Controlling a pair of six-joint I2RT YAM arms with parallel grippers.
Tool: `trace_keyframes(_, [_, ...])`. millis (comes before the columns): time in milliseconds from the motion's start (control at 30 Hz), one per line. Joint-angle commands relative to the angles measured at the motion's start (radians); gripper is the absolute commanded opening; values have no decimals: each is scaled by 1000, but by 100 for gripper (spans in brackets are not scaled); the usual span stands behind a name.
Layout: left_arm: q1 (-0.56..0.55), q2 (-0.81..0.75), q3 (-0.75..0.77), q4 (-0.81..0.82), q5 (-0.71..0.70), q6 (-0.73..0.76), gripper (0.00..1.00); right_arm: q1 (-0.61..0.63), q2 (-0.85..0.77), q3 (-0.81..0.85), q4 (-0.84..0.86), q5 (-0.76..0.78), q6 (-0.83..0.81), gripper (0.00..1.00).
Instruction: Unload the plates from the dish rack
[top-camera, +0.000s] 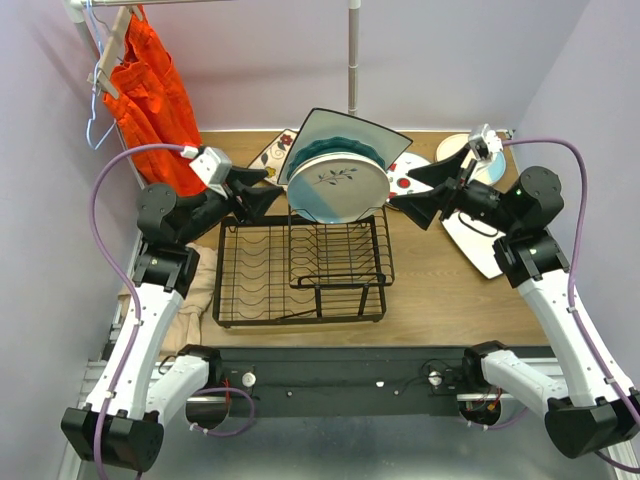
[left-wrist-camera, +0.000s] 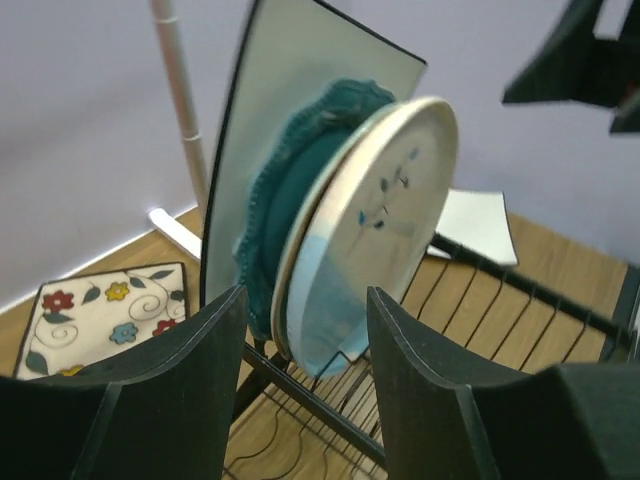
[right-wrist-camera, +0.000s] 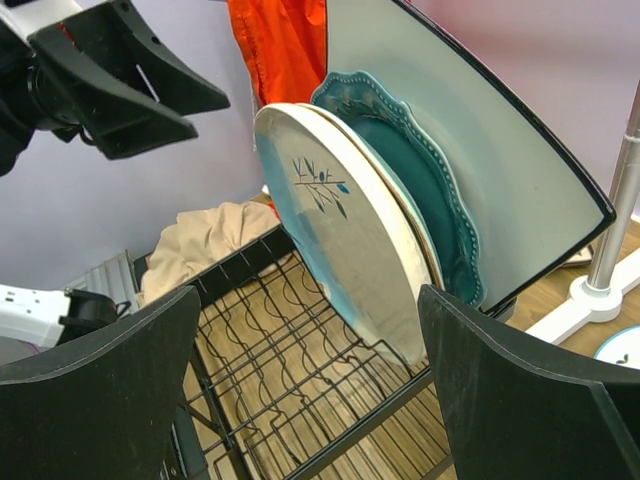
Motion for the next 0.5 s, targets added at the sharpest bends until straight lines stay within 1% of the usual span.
trace_keyframes(0, [-6,-30,-35,28,245,226,60,-5,-5,-5,-7,-23,-38,98])
trace_keyframes(133, [-6,-52,-60,88,320,324,60,-5,-10,-14,-7,-44,-66,98])
trace_keyframes(200, [-7,-20,-37,85,343,384,60,-3,-10,-24,-7,-43,-78,98])
trace_keyframes(267, [-7,26,3,32,385,432,60,-5,-11,-34,-7,-38,-85,98])
trace_keyframes(300, [-7,81,56,4,402,477,57,-3,-13,-38,-7,-38,-95,98])
trace_keyframes(367, [-7,134,106,-57,460,502,53,-5,-19,-39,-7,-33,-104,98])
trace_keyframes(400, [-7,169,140,-65,466,510,50,-3,-19,-41,-7,-29,-106,98])
trace_keyframes(467, [-10,189,155,-72,456,521,49,-5,-20,-38,-8,-27,-106,98])
